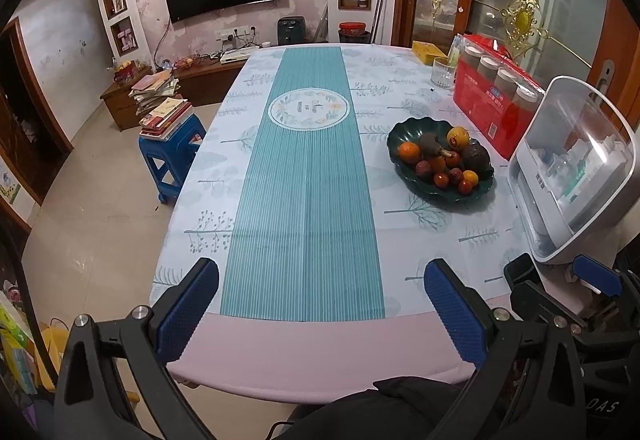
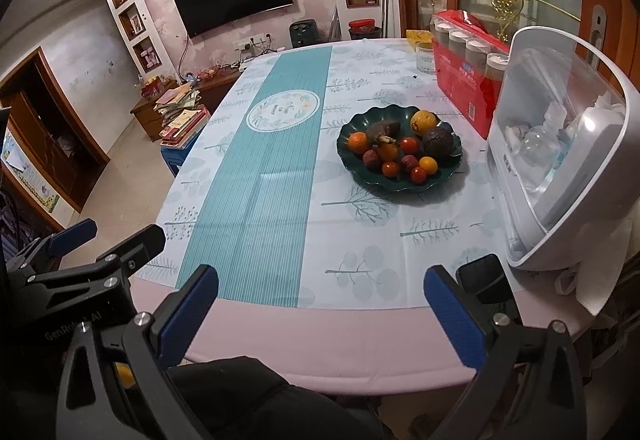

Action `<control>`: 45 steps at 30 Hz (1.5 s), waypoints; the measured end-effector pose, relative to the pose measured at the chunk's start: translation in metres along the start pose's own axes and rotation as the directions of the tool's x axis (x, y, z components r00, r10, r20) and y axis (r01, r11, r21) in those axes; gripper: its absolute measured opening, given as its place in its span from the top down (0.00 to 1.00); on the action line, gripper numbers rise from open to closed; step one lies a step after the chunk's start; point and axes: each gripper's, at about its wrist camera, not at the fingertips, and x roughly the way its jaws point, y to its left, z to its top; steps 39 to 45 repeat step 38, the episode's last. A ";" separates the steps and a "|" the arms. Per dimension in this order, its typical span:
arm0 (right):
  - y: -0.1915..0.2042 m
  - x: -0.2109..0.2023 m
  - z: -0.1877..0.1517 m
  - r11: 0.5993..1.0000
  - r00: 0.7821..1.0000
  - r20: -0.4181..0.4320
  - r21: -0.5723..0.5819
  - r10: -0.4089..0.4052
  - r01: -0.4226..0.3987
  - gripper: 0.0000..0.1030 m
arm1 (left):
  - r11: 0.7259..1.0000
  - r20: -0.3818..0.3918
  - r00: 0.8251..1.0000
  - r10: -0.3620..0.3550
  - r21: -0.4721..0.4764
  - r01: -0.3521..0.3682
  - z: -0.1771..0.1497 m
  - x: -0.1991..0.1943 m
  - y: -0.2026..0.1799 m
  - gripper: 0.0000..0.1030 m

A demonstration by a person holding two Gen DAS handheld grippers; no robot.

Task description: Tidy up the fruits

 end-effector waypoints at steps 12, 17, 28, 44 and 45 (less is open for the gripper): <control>0.001 0.002 0.000 1.000 1.000 -0.010 -0.001 0.000 0.000 0.00 | 1.000 -0.016 1.000 0.002 0.000 -0.002 0.002 0.003 0.002 0.01; 0.001 0.003 -0.001 1.000 1.000 -0.012 0.000 -0.004 0.004 0.00 | 1.000 -0.019 1.000 0.002 0.001 -0.002 0.002 0.005 0.001 0.01; 0.001 0.003 0.000 1.000 1.000 -0.012 -0.001 -0.002 0.002 0.00 | 1.000 -0.025 1.000 0.005 0.000 -0.005 -0.002 0.007 0.001 0.01; 0.001 0.004 -0.001 1.000 1.000 -0.015 0.000 -0.003 0.003 0.00 | 1.000 -0.029 1.000 0.005 0.002 -0.005 -0.001 0.010 0.002 0.01; 0.001 0.004 -0.001 1.000 1.000 -0.015 0.000 -0.003 0.003 0.00 | 1.000 -0.029 1.000 0.005 0.002 -0.005 -0.001 0.010 0.002 0.01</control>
